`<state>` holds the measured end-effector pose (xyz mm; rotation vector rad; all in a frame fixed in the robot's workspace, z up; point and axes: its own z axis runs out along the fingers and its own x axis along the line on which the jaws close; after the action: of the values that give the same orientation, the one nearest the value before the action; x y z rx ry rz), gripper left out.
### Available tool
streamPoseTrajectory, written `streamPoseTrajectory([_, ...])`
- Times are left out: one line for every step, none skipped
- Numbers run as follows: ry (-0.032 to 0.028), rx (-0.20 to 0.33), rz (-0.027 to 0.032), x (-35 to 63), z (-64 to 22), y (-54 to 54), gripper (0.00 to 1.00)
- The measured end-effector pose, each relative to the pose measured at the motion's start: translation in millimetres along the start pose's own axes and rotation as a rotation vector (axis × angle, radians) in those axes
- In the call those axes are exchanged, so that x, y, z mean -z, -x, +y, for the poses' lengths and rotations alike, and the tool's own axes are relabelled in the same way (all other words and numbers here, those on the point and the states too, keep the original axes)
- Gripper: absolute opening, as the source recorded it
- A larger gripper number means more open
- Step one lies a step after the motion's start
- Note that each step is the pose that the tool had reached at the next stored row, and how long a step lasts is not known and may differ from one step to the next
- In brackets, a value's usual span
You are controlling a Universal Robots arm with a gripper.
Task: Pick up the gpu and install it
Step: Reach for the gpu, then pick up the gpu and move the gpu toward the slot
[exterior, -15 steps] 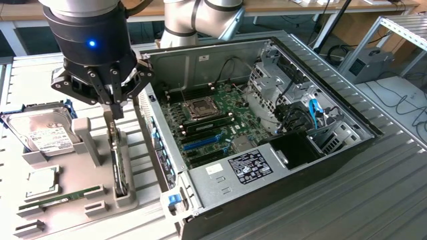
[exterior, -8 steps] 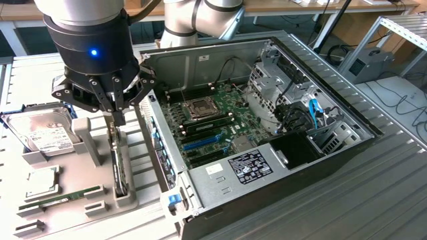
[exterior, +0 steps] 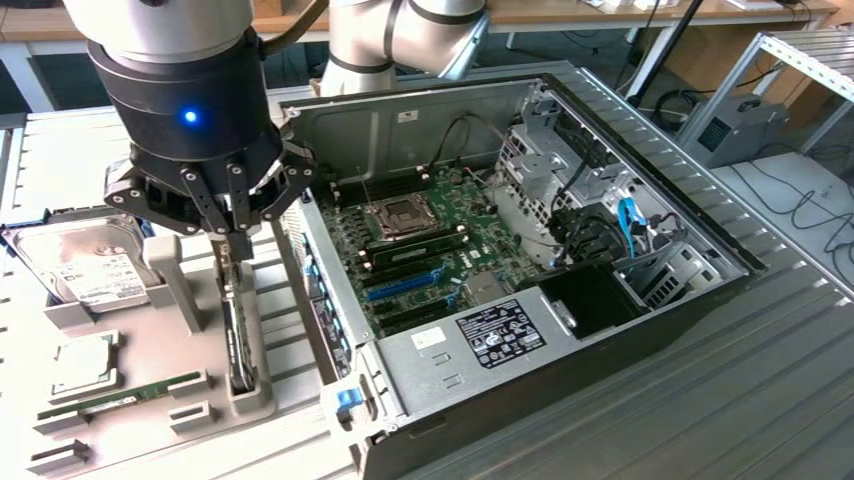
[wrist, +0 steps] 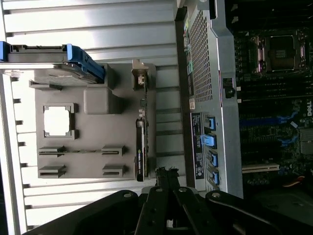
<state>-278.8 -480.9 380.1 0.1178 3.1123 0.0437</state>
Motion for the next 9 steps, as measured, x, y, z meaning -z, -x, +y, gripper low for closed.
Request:
streamPoseTrajectory([0.0, 0.0, 0.0, 0.0, 0.0, 0.0, 0.11])
streamPoseTrajectory([0.0, 0.0, 0.0, 0.0, 0.0, 0.0, 0.11])
streamPoseTrajectory([-0.0001, 0.0, 0.0, 0.0, -0.1, 0.0, 0.11])
streamPoseTrajectory([0.0, 0.0, 0.0, 0.0, -0.1, 0.0, 0.11])
streamPoseTrajectory([-0.0001, 0.0, 0.0001, 0.0, -0.1, 0.0, 0.11])
streamPoseTrajectory([0.0, 0.0, 0.0, 0.0, -0.1, 0.0, 0.11])
streamPoseTrajectory([0.0, 0.0, 0.0, 0.0, -0.1, 0.0, 0.11])
streamPoseTrajectory([0.0, 0.0, 0.0, 0.0, -0.1, 0.0, 0.11])
streamPoseTrajectory([0.0, 0.0, 0.0, 0.0, -0.1, 0.0, 0.11])
